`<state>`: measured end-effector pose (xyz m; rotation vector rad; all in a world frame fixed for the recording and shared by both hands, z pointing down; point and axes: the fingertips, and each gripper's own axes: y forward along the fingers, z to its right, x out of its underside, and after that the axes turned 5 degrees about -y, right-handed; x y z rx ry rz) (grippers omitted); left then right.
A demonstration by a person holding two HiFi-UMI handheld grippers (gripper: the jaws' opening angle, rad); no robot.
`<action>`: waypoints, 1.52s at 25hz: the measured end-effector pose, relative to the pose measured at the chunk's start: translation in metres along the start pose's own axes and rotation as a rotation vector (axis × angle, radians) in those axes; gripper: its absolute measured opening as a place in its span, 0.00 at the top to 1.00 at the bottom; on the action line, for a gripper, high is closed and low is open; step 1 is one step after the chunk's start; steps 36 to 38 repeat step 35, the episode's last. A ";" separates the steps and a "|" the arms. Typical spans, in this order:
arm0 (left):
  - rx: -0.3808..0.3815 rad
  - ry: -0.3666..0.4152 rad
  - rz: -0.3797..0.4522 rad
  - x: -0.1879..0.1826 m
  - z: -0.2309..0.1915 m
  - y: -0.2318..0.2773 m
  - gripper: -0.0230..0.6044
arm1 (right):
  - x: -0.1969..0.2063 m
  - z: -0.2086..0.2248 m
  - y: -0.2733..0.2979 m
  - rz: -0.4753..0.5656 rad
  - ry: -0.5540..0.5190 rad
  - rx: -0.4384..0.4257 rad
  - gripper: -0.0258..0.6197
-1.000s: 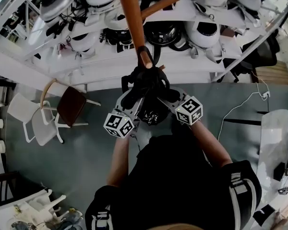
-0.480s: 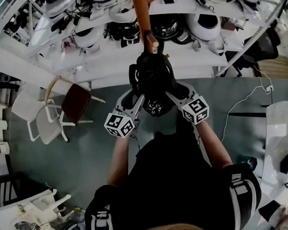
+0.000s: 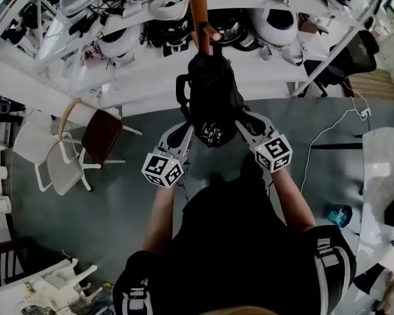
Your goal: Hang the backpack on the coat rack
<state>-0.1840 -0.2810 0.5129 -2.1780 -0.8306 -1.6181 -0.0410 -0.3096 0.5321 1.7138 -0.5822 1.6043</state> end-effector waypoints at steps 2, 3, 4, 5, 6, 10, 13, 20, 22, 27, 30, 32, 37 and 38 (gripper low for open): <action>0.034 0.014 -0.002 0.002 0.011 -0.003 0.90 | -0.001 -0.005 -0.005 0.013 -0.012 0.017 0.84; 0.054 0.019 -0.008 0.004 0.017 -0.005 0.90 | -0.001 -0.007 -0.008 0.017 -0.015 0.024 0.87; 0.073 0.023 -0.015 0.007 0.023 -0.007 0.90 | 0.000 -0.010 -0.009 0.019 -0.016 0.028 0.87; 0.088 0.026 -0.023 0.009 0.027 -0.009 0.90 | 0.001 -0.012 -0.011 0.019 -0.017 0.031 0.88; 0.100 0.029 -0.030 0.011 0.031 -0.011 0.91 | 0.001 -0.014 -0.012 0.018 -0.019 0.034 0.89; 0.123 0.031 -0.042 0.016 0.041 -0.018 0.91 | 0.002 -0.022 -0.017 0.010 -0.029 0.045 0.90; 0.131 0.026 -0.041 0.018 0.044 -0.021 0.91 | 0.004 -0.026 -0.020 0.001 -0.029 0.050 0.90; 0.056 0.047 0.004 0.008 0.033 -0.015 0.91 | 0.012 -0.022 -0.026 -0.023 -0.028 0.063 0.90; 0.075 0.049 0.002 0.007 0.034 -0.009 0.91 | 0.014 -0.019 -0.025 -0.026 -0.026 0.067 0.90; 0.117 0.094 0.021 -0.008 0.041 0.017 0.91 | 0.012 -0.009 -0.020 -0.019 -0.014 0.079 0.91; 0.139 0.112 0.022 -0.017 0.050 0.039 0.91 | 0.008 0.001 -0.018 -0.019 -0.006 0.081 0.91; 0.132 0.118 0.019 -0.019 0.050 0.051 0.91 | 0.007 0.009 -0.017 -0.020 -0.001 0.081 0.91; 0.119 0.120 0.019 -0.020 0.048 0.065 0.91 | 0.006 0.021 -0.014 -0.018 0.008 0.083 0.91; 0.119 0.120 0.019 -0.020 0.048 0.065 0.91 | 0.006 0.021 -0.014 -0.018 0.008 0.083 0.91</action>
